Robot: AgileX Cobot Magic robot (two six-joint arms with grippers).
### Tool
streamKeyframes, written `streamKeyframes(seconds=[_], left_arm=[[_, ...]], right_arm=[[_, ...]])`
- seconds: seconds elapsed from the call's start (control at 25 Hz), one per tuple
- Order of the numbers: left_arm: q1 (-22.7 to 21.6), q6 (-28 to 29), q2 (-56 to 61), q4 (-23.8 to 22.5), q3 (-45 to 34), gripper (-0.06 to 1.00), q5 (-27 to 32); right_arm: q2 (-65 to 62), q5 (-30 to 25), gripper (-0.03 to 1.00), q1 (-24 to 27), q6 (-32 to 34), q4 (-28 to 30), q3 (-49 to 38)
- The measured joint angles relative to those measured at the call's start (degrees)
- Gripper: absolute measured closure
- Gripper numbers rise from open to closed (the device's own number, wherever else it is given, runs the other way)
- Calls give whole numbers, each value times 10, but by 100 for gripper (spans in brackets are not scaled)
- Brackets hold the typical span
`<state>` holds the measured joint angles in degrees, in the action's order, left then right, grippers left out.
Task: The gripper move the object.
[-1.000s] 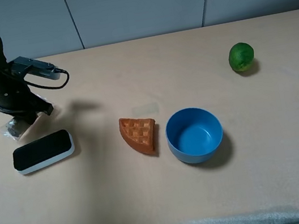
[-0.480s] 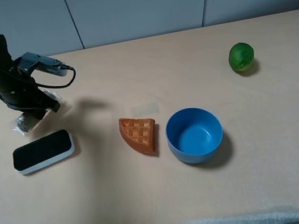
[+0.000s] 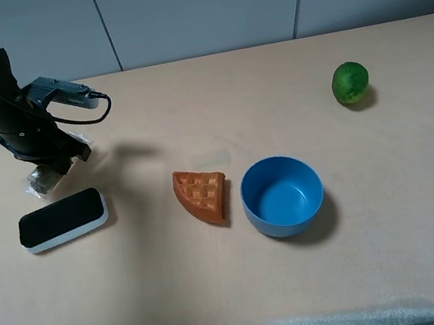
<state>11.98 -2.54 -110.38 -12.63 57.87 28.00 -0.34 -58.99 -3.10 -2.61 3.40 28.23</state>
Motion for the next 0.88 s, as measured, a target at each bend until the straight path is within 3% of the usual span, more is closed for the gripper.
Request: streamKeyframes(seconds=[0.52, 0.88], left_arm=[[0, 0, 0, 0, 0, 18, 0], [0, 18, 2, 1, 0, 12, 17]], right_arm=[[0, 0, 27, 0, 0, 0, 0], [0, 0, 27, 0, 0, 0, 0]])
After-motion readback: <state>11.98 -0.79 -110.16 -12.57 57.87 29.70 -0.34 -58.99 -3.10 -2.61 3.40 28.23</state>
